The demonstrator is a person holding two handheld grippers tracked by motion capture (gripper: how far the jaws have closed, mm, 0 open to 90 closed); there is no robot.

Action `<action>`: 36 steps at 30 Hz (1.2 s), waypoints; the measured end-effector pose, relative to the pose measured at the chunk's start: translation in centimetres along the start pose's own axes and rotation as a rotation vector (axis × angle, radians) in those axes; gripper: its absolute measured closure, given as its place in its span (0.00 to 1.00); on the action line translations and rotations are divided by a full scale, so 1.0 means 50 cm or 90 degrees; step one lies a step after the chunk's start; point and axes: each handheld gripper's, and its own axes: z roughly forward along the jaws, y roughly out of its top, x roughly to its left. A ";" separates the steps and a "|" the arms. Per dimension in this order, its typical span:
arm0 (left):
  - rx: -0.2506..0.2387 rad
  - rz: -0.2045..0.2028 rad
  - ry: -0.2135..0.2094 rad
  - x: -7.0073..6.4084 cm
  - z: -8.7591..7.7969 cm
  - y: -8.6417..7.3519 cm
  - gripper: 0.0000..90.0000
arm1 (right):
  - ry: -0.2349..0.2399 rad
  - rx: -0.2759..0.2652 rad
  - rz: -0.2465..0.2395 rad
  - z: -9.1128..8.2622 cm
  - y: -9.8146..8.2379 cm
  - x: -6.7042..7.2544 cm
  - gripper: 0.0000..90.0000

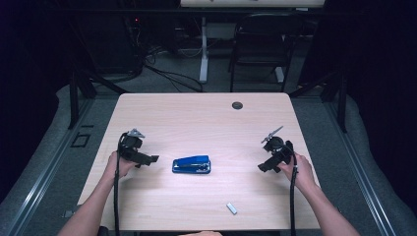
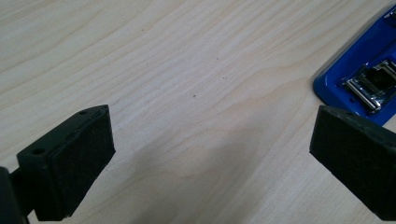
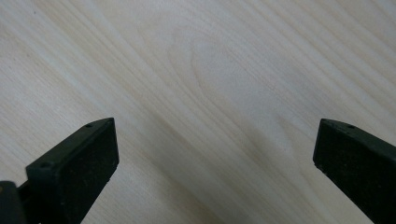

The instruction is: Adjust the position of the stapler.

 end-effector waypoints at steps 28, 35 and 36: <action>0.023 0.060 -0.079 -0.061 0.030 0.042 0.00 | 0.001 0.032 -0.018 0.006 -0.011 0.010 0.00; 0.035 0.085 -0.107 -0.089 0.038 0.052 0.00 | -0.002 0.029 -0.013 0.004 -0.014 0.006 0.00; 0.036 0.093 -0.112 -0.095 0.041 0.054 0.00 | -0.006 0.034 -0.017 0.004 -0.014 0.006 0.00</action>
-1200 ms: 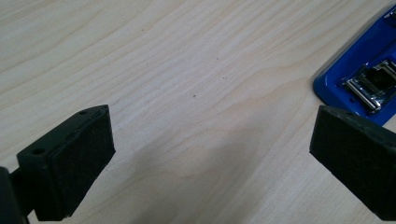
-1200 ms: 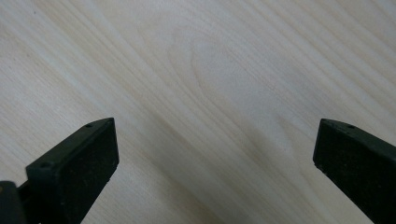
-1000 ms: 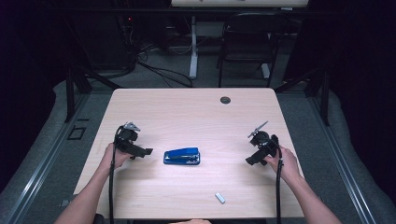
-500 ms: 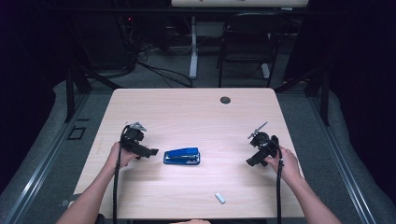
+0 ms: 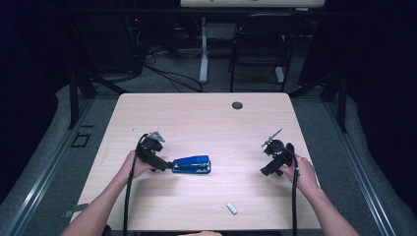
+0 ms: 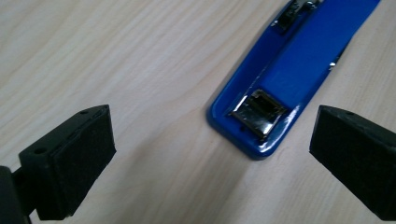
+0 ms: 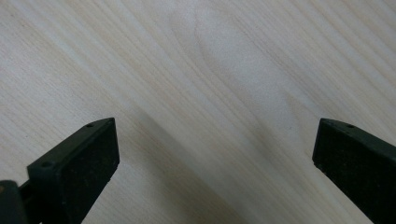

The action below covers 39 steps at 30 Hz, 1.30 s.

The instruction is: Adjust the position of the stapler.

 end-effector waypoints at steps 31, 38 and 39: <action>0.001 0.075 -0.054 -0.051 0.059 0.038 0.43 | -0.003 0.009 0.003 0.000 -0.001 -0.004 0.01; 0.002 0.092 -0.067 -0.057 0.061 0.039 0.55 | -0.004 0.001 0.010 0.001 -0.002 -0.003 0.01; 0.000 0.092 -0.069 -0.057 0.061 0.038 0.56 | -0.004 0.001 0.009 0.001 -0.002 -0.003 0.01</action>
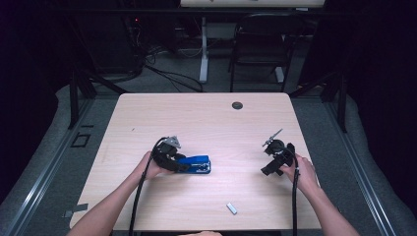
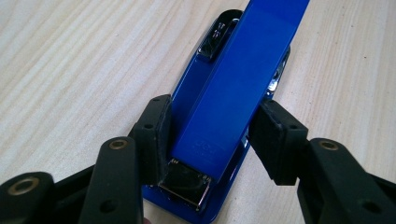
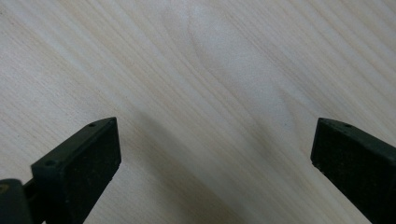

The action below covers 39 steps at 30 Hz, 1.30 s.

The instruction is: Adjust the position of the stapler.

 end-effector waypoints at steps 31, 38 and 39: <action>0.011 -0.034 -0.028 -0.017 -0.004 -0.003 0.62 | 0.013 -0.006 0.000 -0.008 -0.001 -0.004 0.02; 0.015 -0.018 -0.041 -0.025 -0.003 -0.003 0.66 | 0.016 -0.007 -0.008 -0.010 0.001 -0.001 0.02; 0.015 -0.015 -0.042 -0.026 -0.002 -0.004 0.66 | 0.016 -0.007 -0.008 -0.010 0.001 -0.001 0.02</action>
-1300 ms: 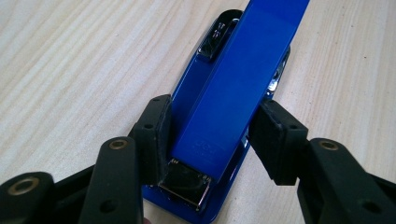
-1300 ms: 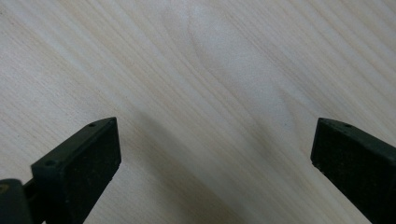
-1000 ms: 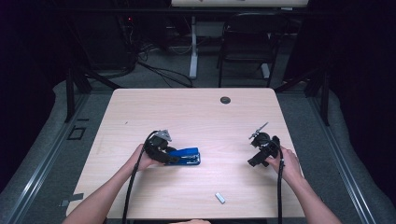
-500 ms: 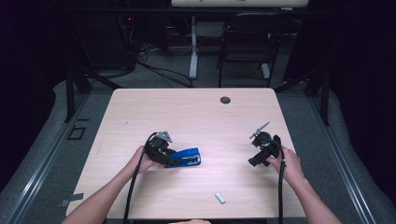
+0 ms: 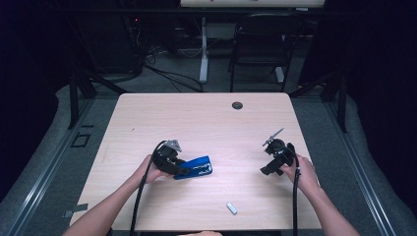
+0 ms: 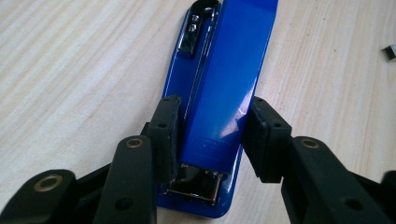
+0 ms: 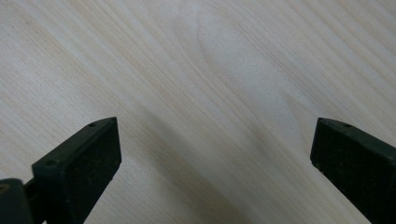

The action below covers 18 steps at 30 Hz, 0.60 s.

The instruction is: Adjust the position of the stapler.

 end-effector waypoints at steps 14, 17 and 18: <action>0.008 0.046 -0.024 -0.014 0.008 0.004 0.70 | 0.012 0.011 -0.013 -0.002 0.001 0.000 0.02; 0.004 0.055 -0.032 -0.016 0.011 0.005 0.70 | 0.016 0.005 -0.009 0.000 0.000 0.000 0.02; 0.004 0.059 -0.034 -0.017 0.012 0.006 0.70 | 0.019 0.007 -0.012 0.000 0.001 0.000 0.02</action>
